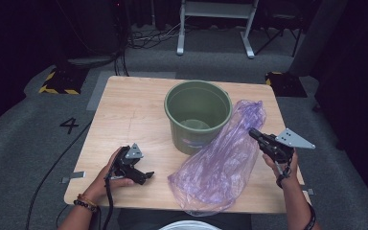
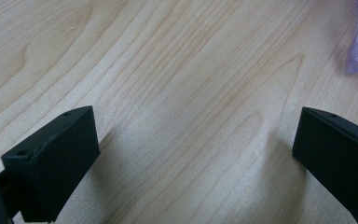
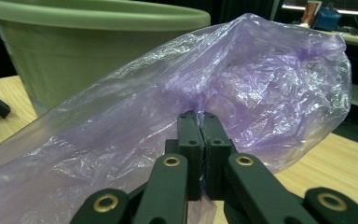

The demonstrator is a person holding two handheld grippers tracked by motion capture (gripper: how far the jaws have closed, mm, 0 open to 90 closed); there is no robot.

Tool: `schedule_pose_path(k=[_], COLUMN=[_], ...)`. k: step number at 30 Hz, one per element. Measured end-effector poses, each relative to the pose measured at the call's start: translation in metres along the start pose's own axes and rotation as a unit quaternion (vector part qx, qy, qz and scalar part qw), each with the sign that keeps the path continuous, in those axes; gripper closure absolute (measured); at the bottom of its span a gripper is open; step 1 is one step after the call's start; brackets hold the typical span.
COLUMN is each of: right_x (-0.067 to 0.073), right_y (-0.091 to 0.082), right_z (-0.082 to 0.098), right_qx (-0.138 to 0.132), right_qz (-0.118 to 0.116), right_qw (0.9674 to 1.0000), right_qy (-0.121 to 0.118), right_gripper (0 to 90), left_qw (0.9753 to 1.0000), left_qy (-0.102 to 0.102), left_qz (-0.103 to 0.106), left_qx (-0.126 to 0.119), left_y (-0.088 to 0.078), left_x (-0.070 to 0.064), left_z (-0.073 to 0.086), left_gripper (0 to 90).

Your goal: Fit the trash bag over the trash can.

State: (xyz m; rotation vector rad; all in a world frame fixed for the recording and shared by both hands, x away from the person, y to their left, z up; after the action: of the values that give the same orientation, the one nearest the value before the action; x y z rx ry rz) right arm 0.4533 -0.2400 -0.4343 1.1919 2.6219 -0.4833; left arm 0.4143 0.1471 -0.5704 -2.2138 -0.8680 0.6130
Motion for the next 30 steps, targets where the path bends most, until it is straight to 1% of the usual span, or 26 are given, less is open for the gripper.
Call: schedule_pose_path(k=[5, 9, 11, 13, 16, 25, 30], right_x=[0.005, 0.008, 0.009, 0.011, 0.013, 0.026, 0.034], right_y=[-0.004, -0.008, -0.012, -0.017, -0.021, -0.031, -0.037], right_z=[-0.008, -0.014, -0.018, -0.023, -0.030, -0.053, -0.064], right_qx=[-0.014, -0.019, -0.023, -0.034, -0.040, -0.068, -0.081], right_qz=[-0.006, -0.006, -0.004, -0.008, -0.009, -0.025, -0.036], right_qw=[0.9998, 0.9996, 0.9993, 0.9990, 0.9984, 0.9950, 0.9925], right_qy=[-0.012, -0.022, -0.028, -0.028, -0.040, -0.068, -0.084], right_gripper=[88.9, 88.9, 88.9, 88.9, 88.8, 88.8, 88.7], left_qw=[1.0000, 1.0000, 1.0000, 1.0000, 1.0000, 1.0000, 0.9999], left_qy=[0.000, 0.000, 0.000, -0.001, 0.000, -0.007, -0.008], left_qz=[0.000, 0.000, 0.001, 0.000, -0.001, -0.005, -0.006], left_qx=[0.000, 0.000, 0.000, 0.000, 0.000, -0.001, -0.002], left_y=[0.000, 0.000, 0.000, 0.000, 0.000, 0.001, 0.001], left_x=[0.000, 0.000, 0.000, 0.000, 0.000, -0.001, -0.001], left_z=[0.000, 0.000, 0.000, -0.001, -0.001, -0.001, -0.001], left_gripper=[0.1, 0.1, 0.1, 0.1, 0.1, 0.1, 0.0])
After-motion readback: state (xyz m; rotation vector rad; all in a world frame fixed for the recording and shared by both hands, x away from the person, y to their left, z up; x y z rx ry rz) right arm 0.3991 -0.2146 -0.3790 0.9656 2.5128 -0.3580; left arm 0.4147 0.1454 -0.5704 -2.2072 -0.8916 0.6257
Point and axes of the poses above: each handheld gripper's, and its own axes: y roughly forward along the jaws, z roughly out of its underside, x roughly to its left, the point moved 9 cm from there along y, roughly forward along the jaws, and after that the axes turned 14 degrees about -y, right-handed, at the moved point
